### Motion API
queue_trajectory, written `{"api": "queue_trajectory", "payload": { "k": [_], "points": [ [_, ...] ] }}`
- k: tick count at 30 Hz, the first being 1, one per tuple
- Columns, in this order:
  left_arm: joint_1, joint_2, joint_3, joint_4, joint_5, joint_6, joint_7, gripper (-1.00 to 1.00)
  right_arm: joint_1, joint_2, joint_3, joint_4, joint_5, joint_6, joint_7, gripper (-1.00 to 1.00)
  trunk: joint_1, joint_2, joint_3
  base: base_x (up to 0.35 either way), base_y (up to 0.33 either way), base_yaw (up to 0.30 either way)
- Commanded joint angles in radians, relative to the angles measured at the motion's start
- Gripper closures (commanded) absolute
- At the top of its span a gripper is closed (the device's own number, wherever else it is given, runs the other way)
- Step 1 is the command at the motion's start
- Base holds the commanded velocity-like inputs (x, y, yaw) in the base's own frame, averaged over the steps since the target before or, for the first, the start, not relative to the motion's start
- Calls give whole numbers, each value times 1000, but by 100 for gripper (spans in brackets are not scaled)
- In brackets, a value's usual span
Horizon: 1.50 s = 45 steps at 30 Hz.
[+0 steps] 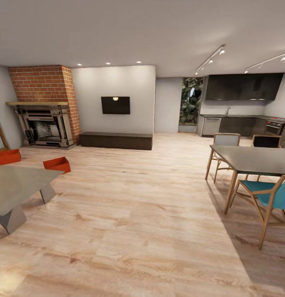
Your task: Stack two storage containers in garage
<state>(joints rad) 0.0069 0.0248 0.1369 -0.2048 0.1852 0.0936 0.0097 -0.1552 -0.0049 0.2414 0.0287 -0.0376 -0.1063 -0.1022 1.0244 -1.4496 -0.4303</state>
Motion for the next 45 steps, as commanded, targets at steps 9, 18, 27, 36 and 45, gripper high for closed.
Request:
{"api": "queue_trajectory", "payload": {
  "k": [9,18,27,36,45],
  "points": [
    [1,0,1,-4,11,6,1,-100,-1,0,7,2,-4,-6,-2,-100,1,0,-1,334,0,0],
    [1,-1,1,-4,11,3,1,-100,-1,-2,5,2,-9,-6,-2,-100,1,0,-1,334,0,0],
    [1,0,1,-4,11,3,1,-100,-1,0,6,3,-8,-6,-2,-100,1,0,-1,334,0,0],
    [1,0,1,-4,11,3,1,-100,-1,0,6,3,-6,-6,-2,-100,1,0,-1,333,0,0],
    [1,0,1,-4,11,2,1,-100,-1,0,7,3,-4,-6,-2,-100,1,0,-1,334,0,0]
  ]
}}
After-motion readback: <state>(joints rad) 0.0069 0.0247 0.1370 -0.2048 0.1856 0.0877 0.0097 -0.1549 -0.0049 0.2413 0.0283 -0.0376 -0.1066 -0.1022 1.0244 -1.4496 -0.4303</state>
